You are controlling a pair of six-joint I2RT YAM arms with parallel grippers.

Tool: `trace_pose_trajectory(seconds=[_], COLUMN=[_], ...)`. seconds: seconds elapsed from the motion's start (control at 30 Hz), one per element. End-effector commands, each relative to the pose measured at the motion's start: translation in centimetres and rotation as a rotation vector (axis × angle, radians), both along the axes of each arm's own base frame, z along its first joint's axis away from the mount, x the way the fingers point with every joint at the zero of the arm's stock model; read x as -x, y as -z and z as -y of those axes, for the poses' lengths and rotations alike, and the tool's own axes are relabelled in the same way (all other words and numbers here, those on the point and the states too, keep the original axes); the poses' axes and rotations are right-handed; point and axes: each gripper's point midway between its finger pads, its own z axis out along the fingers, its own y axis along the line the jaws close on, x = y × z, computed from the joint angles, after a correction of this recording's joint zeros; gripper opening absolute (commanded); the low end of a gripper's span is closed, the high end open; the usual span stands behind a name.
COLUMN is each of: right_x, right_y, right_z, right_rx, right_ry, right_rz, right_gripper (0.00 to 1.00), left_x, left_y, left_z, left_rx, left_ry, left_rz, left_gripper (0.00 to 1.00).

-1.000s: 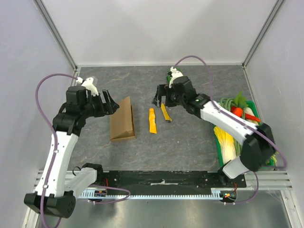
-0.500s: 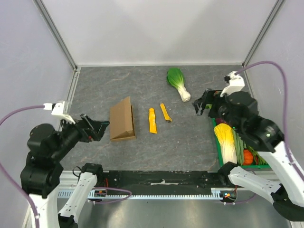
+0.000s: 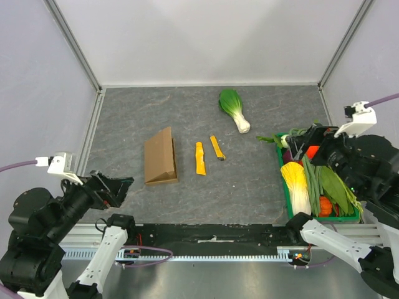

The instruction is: Unpack the express box

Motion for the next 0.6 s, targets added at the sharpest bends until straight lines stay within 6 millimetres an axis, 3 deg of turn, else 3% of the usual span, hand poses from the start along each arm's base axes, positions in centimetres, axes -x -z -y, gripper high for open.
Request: trace_pose_trajectory(seconds=[0.0, 0.17, 0.57], right_x=[0.9, 1.0, 1.3], right_y=[-1.2, -2.2, -3.0], right_z=[1.6, 0.1, -0.2], right_rx=[0.029, 0.003, -0.029], right_ry=[0.025, -0.046, -0.066], right_rz=[0.023, 0.028, 0.038], right_gripper=[0.98, 0.98, 0.98], left_x=[1.7, 2.0, 2.0], left_y=[2.1, 1.9, 1.1], left_z=[0.1, 1.0, 1.0], left_rx=[0.01, 0.043, 0.029], left_ry=[0.002, 0.045, 0.061], left_rz=[-0.144, -0.147, -0.127], left_gripper=[0.98, 0.98, 0.99])
